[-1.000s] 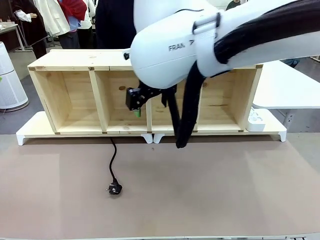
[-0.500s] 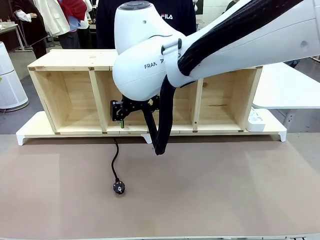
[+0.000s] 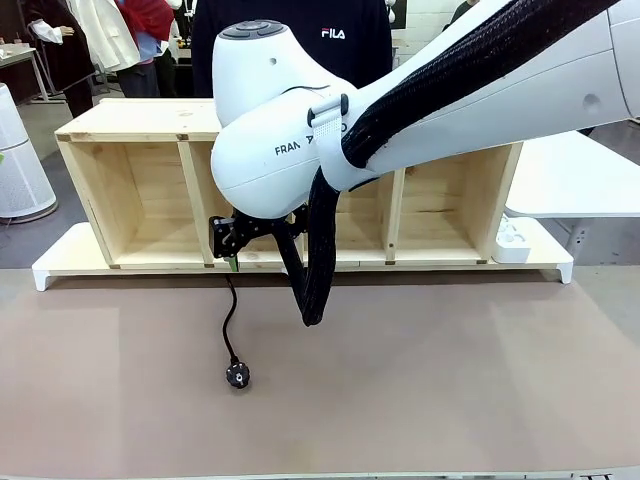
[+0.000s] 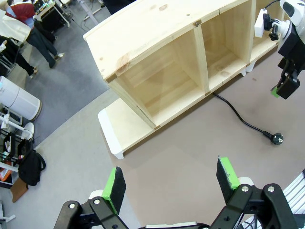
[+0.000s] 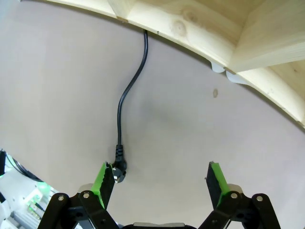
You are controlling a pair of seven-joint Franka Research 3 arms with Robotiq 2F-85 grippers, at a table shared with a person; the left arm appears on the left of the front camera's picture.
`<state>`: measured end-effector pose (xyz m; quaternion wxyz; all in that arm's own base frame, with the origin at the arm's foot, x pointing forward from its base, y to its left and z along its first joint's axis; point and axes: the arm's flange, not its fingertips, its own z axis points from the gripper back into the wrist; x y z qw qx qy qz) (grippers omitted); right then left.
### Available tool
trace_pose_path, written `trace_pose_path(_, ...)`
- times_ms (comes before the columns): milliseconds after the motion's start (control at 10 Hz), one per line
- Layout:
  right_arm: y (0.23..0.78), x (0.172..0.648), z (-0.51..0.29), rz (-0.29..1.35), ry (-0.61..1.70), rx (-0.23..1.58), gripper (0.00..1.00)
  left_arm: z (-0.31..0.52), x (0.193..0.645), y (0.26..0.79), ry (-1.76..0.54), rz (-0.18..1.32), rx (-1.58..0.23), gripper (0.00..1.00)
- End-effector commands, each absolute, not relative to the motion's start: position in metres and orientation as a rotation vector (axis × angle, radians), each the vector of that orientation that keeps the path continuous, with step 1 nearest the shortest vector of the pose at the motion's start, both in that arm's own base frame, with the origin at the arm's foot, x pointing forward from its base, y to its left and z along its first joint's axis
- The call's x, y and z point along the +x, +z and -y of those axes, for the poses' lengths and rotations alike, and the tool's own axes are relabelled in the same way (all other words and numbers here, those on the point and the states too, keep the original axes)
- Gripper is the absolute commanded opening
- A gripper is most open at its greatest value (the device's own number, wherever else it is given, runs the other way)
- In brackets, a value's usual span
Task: Perform cable management.
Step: When the cord part of the Power Cable appears at the lower middle area of the table and stops, grasp the cord part of the Power Cable.
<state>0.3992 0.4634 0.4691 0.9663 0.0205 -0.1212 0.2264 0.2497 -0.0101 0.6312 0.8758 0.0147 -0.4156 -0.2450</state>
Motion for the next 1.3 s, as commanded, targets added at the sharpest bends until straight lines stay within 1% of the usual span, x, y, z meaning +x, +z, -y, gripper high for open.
trace_pose_path(0, 0.468, 0.401, -0.461, 0.243, 0.450, 0.040, 1.00, 0.010, 0.252, 0.631, -0.493, 0.878, 0.024, 1.00)
trace_pose_path(600, 0.469, 0.403, -0.461, 0.246, 0.450, 0.040, 1.00, 0.010, 0.252, 0.631, -0.493, 0.878, 0.024, 1.00)
trace_pose_path(800, 0.452, 0.418, -0.493, 0.181, 0.512, 0.057, 1.00, 0.010, 0.252, 0.631, -0.493, 0.878, 0.024, 1.00)
trace_pose_path(1200, 0.420, 0.408, -0.523, 0.078, 0.590, 0.038, 1.00, 0.010, 0.252, 0.631, -0.493, 0.878, 0.024, 1.00)
